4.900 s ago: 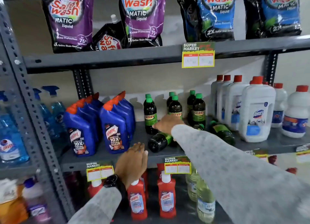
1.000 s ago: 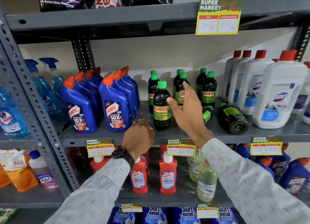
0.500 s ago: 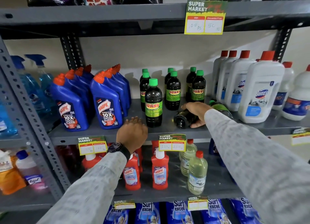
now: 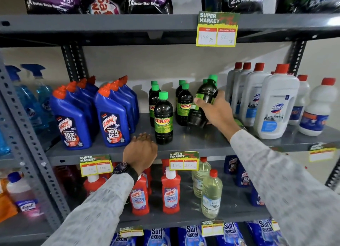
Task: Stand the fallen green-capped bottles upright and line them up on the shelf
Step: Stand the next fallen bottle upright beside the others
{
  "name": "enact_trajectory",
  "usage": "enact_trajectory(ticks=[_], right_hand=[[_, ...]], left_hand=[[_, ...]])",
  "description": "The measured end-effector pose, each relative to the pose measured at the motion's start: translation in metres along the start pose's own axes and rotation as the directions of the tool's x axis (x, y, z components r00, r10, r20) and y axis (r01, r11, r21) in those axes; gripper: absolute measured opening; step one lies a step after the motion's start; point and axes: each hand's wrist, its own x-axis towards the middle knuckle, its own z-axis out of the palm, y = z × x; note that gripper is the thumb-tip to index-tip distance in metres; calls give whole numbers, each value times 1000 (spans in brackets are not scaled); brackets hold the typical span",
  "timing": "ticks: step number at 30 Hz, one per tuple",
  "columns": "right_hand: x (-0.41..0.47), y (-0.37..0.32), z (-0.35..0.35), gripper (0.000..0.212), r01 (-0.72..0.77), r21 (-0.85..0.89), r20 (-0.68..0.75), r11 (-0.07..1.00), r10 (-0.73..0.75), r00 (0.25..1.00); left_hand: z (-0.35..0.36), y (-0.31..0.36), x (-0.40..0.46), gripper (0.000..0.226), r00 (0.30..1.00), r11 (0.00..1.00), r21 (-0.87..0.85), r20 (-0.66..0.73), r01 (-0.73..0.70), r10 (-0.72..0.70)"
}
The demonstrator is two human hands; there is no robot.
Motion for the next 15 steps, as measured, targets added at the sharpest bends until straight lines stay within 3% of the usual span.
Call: enact_trajectory(ticks=[2,5,15], right_hand=[[-9,14,8,82,166,-104,-30,981,-170,985],[-19,36,21,92,290,-191,-23,938,-300,954],[-24,64,42,102,295,-340,-26,893,-322,946]], left_hand=[[0,1,0,73,1000,1000,-27,-14,6,-6],[0,1,0,70,1000,999,-24,-8,27,-27],[6,-1,3,70,999,998,-49,-37,34,-36]])
